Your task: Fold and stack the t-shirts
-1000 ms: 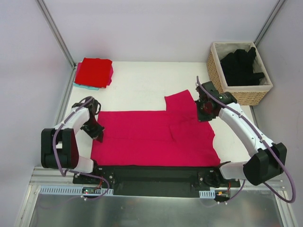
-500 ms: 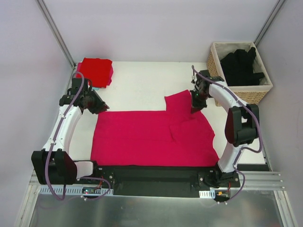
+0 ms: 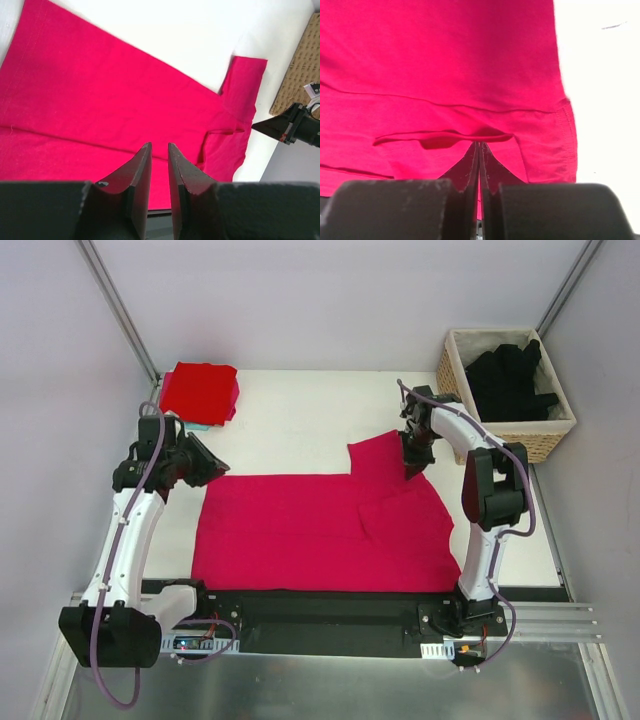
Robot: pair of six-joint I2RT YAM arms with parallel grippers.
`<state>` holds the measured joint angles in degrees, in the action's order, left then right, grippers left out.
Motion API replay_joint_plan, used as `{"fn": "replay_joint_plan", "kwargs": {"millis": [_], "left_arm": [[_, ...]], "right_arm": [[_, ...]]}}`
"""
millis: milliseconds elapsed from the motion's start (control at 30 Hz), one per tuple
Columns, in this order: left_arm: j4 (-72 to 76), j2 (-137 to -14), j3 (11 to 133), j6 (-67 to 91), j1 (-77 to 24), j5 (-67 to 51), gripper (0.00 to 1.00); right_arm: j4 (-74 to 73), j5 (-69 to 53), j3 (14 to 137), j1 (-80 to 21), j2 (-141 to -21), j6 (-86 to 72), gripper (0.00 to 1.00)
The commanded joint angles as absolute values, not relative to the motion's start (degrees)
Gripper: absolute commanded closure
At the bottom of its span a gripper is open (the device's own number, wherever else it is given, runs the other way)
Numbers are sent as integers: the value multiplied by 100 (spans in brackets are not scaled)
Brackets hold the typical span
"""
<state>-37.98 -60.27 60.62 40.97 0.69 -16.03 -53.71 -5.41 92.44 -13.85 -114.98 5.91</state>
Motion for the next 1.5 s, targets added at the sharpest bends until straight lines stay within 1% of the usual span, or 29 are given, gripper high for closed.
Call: {"fn": "replay_joint_plan", "kwargs": {"millis": [0,100,133,167,200,233,267,367,500,700,900,1067,1167,1467], "left_arm": [[-3884,-6099,5837,4210,26,-1521,78],[-3867,-6336,5748,4131,26,-1073,66],[-3867,-6537,5774,4087,35,-1003,63],[-3876,-6661,5948,3904,35,-941,61],[-3876,-6793,6072,3807,61,-906,60],[-3876,-7072,6212,3719,79,-931,60],[-3876,-7214,6510,3570,97,-966,59],[-3867,-7724,6968,3385,132,-1142,59],[-3999,-8366,7330,3208,211,-1555,60],[-4017,-8779,7646,3129,255,-1766,60],[-4069,-9175,7805,3217,281,-1846,60],[-4096,-9237,7796,3313,290,-1837,60],[-4122,-9202,7857,3349,290,-1802,60],[-4245,-9404,8077,3208,290,-1881,60]], "right_arm": [[-5687,-211,9264,-1397,-11487,668,99],[-5538,-132,9264,-1389,-11373,685,98],[-5407,-123,9255,-1389,-11312,694,97],[-5336,-97,9255,-1380,-11198,703,94],[-5265,-105,9272,-1328,-11154,721,92],[-5125,-123,9281,-1301,-11119,756,90],[-5072,-132,9307,-1266,-11083,765,85],[-5001,-80,9509,-1073,-11127,879,77],[-5124,130,9869,-801,-11451,984,76],[-5458,281,10696,-607,-11909,1195,72],[-5397,-685,11004,-492,-12384,1230,70],[-5282,-1247,11162,-422,-12699,1125,62],[-5256,-1353,11285,-413,-12832,1073,59],[-5282,-1231,11303,-413,-13060,1116,58]]}}
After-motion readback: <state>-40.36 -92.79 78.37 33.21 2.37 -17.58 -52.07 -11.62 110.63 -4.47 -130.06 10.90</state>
